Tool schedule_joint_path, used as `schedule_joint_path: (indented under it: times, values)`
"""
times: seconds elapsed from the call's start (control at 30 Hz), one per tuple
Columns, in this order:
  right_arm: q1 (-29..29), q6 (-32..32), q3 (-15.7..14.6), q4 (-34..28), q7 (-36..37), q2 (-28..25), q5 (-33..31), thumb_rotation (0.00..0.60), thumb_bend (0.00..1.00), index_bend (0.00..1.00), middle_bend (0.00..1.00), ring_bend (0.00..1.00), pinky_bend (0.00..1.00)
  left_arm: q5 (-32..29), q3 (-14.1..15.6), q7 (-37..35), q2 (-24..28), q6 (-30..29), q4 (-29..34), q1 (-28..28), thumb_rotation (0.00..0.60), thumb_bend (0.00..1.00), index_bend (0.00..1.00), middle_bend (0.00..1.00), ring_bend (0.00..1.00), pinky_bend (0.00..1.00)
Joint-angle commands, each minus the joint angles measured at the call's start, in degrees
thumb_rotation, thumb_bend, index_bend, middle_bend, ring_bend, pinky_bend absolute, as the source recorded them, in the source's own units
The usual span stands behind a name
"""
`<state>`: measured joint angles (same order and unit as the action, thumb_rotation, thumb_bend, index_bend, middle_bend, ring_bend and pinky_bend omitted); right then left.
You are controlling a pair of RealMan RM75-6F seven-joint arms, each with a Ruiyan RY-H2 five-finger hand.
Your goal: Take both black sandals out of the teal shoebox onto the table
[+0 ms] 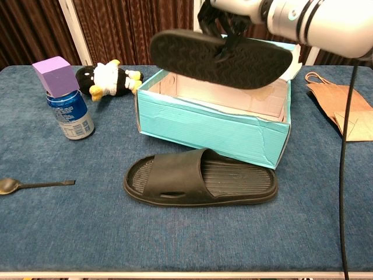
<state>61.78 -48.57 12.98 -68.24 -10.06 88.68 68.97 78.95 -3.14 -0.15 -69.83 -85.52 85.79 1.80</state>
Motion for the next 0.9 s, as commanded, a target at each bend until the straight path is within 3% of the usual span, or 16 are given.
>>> schedule_joint_path:
  times: [0.03, 0.23, 0.4, 0.63, 0.9]
  values:
    - [-4.52, -6.13, 0.24, -9.37, 2.25, -7.92, 3.82, 0.600, 0.43, 0.83, 0.68, 0.62, 0.72, 0.16, -0.04, 0.03, -0.01, -0.06, -0.02, -0.09, 0.600, 0.00, 0.18, 0.10, 0.02, 0.12]
    - [-12.30, -13.77, -2.60, -19.01, 6.29, -18.64, 9.84, 0.600, 0.43, 0.83, 0.68, 0.62, 0.71, 0.80, -0.11, 0.11, 0.16, -0.50, 0.30, -0.26, 0.600, 0.00, 0.18, 0.10, 0.02, 0.12]
    - [-18.24, -18.32, -7.36, -20.53, 10.26, -23.22, 15.75, 0.600, 0.43, 0.83, 0.68, 0.62, 0.68, 1.19, -0.17, 0.28, 0.29, -0.56, 0.74, -0.54, 0.600, 0.00, 0.18, 0.10, 0.02, 0.12]
    - [-23.27, -21.43, -13.44, -13.30, 15.55, -21.65, 23.28, 0.600, 0.43, 0.83, 0.68, 0.61, 0.65, 2.31, 0.07, 0.19, 0.65, -0.77, 1.67, -0.88, 0.600, 0.00, 0.18, 0.10, 0.02, 0.12]
    - [-25.69, -32.01, -16.22, -0.22, 25.92, -13.84, 33.89, 0.600, 0.42, 0.83, 0.68, 0.61, 0.62, 1.73, 0.30, 0.86, 1.16, -0.94, 2.47, -0.47, 0.600, 0.00, 0.18, 0.10, 0.02, 0.12]
